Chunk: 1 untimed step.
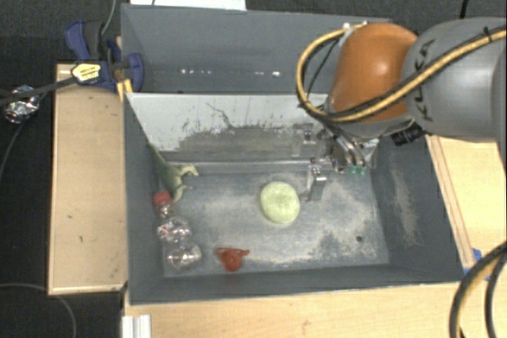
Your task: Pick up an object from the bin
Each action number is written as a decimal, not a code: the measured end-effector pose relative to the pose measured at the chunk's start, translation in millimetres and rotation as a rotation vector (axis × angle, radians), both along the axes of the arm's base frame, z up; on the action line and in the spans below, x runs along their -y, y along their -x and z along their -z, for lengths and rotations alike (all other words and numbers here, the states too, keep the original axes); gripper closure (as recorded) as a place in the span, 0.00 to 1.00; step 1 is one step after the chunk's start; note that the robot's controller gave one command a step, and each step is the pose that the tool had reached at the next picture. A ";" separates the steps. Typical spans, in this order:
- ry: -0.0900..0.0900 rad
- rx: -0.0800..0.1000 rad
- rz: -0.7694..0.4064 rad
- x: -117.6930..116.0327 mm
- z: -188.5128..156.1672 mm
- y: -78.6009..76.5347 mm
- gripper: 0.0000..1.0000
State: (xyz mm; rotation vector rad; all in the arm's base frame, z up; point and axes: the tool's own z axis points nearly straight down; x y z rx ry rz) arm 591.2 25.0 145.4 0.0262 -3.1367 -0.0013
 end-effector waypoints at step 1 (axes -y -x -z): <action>0.000 0.008 0.000 0.1 -4.8 -1.8 0.00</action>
Offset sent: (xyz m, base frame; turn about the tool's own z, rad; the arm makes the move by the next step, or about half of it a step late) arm -0.0394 0.0189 -0.0754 0.1805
